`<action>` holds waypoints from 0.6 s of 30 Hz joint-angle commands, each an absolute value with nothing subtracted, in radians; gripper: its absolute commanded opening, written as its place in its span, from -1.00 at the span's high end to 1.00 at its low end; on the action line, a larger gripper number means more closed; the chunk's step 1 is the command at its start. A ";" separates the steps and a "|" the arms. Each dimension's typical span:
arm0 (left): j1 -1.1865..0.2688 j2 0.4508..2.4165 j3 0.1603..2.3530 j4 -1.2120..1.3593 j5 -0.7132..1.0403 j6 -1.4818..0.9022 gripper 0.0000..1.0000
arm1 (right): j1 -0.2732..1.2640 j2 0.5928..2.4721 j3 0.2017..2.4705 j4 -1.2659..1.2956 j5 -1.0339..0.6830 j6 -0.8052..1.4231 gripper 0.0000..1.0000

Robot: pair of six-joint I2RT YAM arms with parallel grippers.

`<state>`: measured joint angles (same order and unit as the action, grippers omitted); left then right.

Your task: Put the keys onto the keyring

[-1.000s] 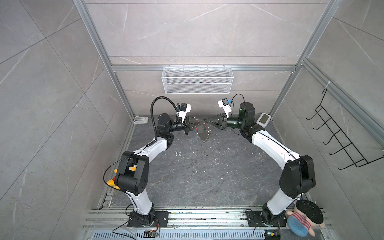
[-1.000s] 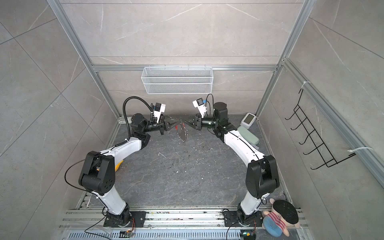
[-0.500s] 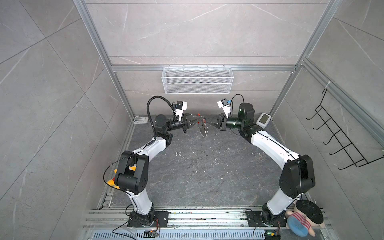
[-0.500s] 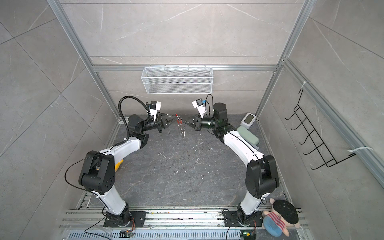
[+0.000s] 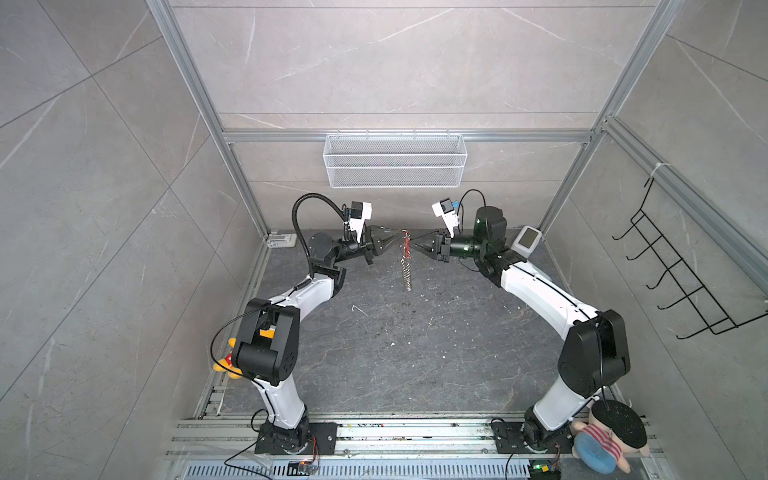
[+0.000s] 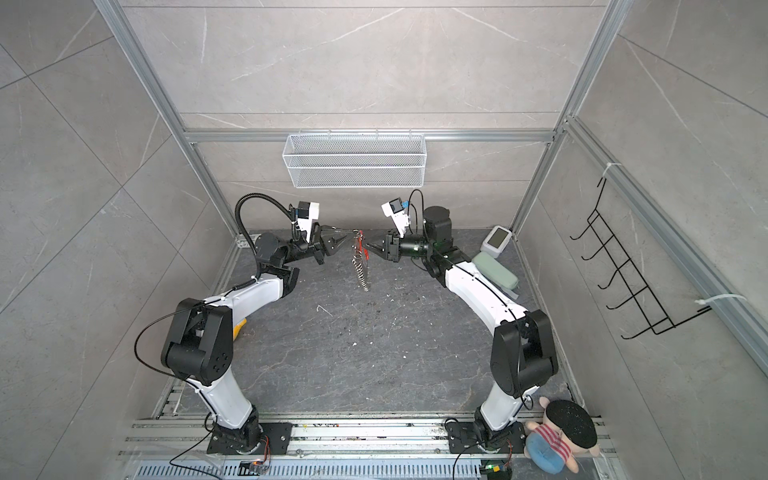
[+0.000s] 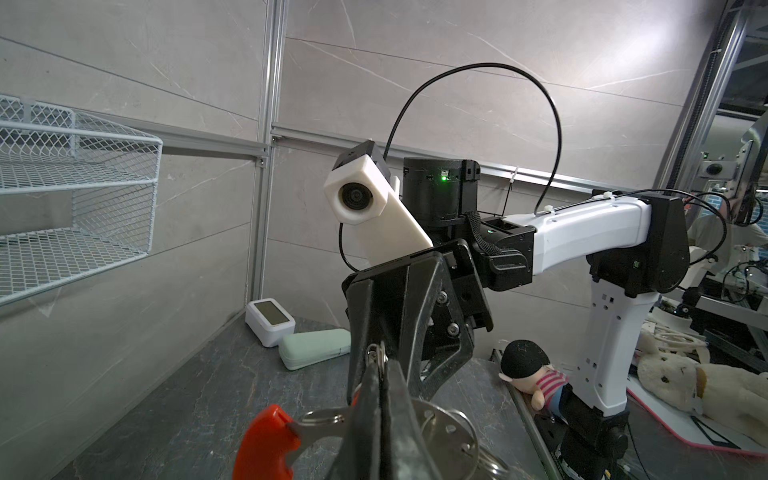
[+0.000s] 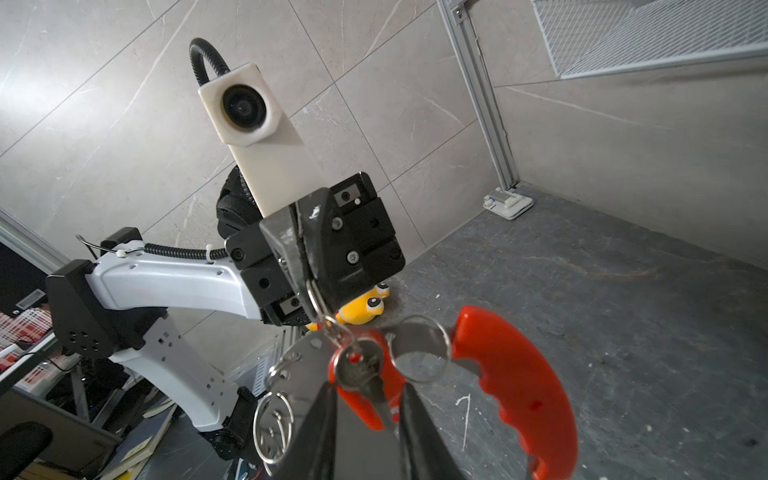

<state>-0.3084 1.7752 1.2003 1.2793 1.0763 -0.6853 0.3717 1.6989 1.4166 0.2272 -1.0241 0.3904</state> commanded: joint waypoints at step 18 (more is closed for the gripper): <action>-0.299 1.827 1.310 1.393 1.138 -0.822 1.00 | 0.373 1.707 1.508 0.216 -1.075 0.390 0.33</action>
<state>-0.3069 1.8305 1.2575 1.3113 1.1370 -0.7982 0.3691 1.6981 1.4796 0.1989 -1.0489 0.3752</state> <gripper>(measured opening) 0.047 0.337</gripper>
